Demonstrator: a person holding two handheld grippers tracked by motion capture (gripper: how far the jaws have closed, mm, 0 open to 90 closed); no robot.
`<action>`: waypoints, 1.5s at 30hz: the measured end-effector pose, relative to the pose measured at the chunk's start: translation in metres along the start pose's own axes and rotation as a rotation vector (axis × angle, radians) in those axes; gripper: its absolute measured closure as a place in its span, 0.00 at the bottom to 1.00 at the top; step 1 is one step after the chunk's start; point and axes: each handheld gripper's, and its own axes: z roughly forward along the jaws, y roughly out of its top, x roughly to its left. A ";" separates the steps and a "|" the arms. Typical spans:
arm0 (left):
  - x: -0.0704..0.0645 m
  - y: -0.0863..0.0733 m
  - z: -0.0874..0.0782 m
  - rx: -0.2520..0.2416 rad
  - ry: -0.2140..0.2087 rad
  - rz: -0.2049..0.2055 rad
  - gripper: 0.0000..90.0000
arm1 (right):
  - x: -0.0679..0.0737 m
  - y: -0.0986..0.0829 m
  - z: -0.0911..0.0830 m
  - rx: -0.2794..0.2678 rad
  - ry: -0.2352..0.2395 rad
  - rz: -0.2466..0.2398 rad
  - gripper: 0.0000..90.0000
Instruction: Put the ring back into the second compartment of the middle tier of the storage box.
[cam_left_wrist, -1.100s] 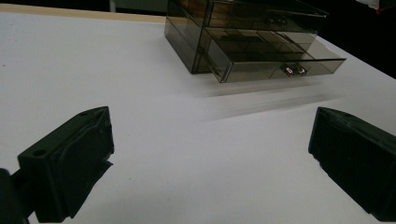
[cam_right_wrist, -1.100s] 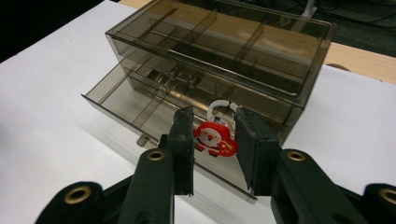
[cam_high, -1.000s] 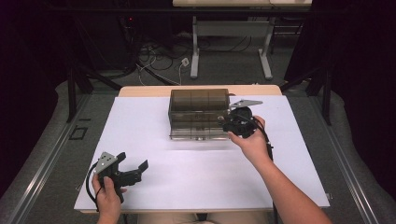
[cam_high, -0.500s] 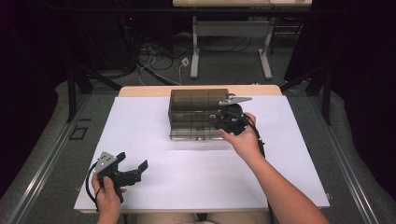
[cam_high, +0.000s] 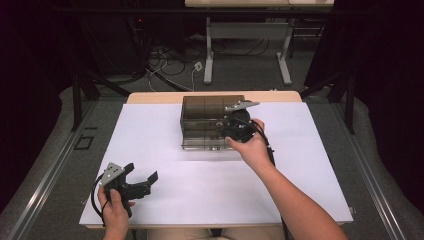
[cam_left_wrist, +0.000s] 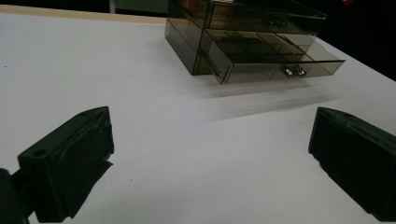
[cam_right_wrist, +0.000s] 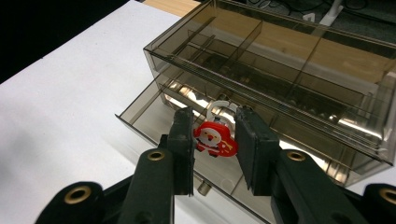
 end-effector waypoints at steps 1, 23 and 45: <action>0.000 0.000 0.000 0.000 -0.001 -0.001 0.00 | 0.000 0.001 0.002 0.000 -0.003 -0.006 0.76; 0.002 0.000 0.001 0.000 -0.006 -0.010 0.00 | 0.001 0.005 0.034 0.094 -0.021 0.001 0.76; 0.003 0.000 0.001 0.004 -0.009 -0.004 0.00 | 0.007 0.000 0.059 0.180 -0.033 -0.013 0.76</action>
